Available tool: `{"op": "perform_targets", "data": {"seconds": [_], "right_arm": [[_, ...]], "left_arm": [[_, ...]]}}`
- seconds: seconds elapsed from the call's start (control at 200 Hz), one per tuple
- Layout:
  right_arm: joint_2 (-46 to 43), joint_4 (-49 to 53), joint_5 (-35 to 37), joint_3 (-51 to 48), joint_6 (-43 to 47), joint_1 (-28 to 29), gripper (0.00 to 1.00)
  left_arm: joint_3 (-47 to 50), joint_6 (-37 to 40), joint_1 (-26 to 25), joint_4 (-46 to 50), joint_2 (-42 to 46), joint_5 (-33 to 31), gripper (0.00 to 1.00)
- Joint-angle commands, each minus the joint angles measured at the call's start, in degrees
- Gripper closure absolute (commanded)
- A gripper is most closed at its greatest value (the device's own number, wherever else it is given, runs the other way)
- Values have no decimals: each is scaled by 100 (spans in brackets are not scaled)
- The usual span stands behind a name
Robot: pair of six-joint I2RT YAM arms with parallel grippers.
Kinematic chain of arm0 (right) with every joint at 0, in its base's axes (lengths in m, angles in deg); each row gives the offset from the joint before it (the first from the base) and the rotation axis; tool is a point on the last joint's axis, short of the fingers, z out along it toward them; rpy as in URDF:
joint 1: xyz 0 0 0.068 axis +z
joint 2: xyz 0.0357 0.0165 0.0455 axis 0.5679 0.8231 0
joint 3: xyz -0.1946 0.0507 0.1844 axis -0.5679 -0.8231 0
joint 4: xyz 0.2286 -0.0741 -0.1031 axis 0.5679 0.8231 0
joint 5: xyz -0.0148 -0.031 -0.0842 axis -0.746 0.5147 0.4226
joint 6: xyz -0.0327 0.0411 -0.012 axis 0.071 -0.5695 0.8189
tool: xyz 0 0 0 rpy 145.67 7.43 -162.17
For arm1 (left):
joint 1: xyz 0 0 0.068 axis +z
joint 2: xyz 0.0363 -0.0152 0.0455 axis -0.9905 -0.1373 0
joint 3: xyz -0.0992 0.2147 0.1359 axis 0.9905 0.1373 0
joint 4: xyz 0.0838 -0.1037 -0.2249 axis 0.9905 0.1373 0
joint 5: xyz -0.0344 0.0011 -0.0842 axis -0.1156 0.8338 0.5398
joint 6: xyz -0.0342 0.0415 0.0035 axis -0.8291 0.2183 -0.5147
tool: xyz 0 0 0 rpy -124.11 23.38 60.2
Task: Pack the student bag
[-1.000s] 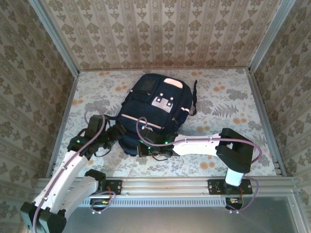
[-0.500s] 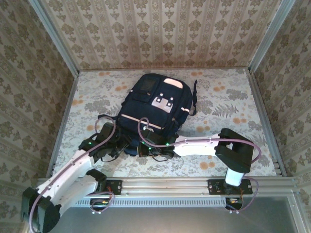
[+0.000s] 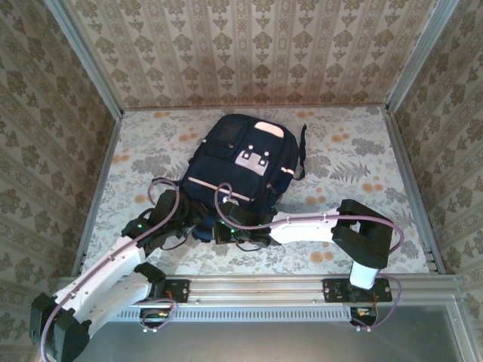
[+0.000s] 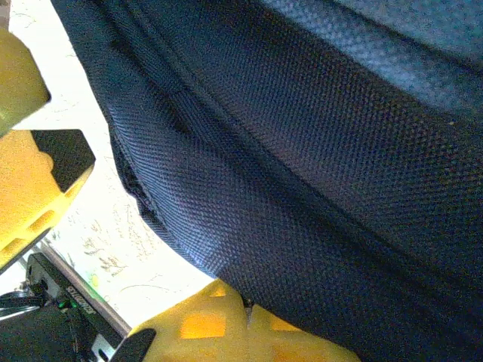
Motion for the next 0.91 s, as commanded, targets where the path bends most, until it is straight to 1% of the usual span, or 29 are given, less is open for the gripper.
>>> {"op": "perform_targets", "data": {"seconds": [0.0,0.09,0.2,0.305,0.345,0.395,0.515,0.57,0.65,0.755,0.9], "right_arm": [[178,-235,-6,-77,-73,23,100],[243,-261,-39,-54,-66,28,100],[304,-262,-114,-23,-71,22,100],[288,-232,-117,-34,-64,21,100],[256,-200,-67,-64,-55,13,100],[209,-144,13,-92,-32,15,100],[70,142,207,-93,130,13,100],[-8,307,322,-105,207,15,100],[-119,419,425,-206,260,13,100],[-279,532,524,-380,313,13,100],[-542,581,649,-708,305,-4,100]], "left_arm": [[-161,118,-8,-313,-277,-234,44],[-89,152,-17,-836,-616,-119,41],[-36,105,-75,-1126,-1086,-8,40],[91,23,-153,-1306,-1417,44,43],[144,-11,-189,-1361,-1485,60,46],[176,-22,-238,-1333,-1523,43,54],[203,20,-281,-1039,-1429,-95,80],[212,43,-288,-874,-1333,-178,89],[211,89,-286,-687,-1156,-310,100],[207,138,-279,-580,-978,-395,100],[168,158,-279,-544,-972,-384,100]]}}
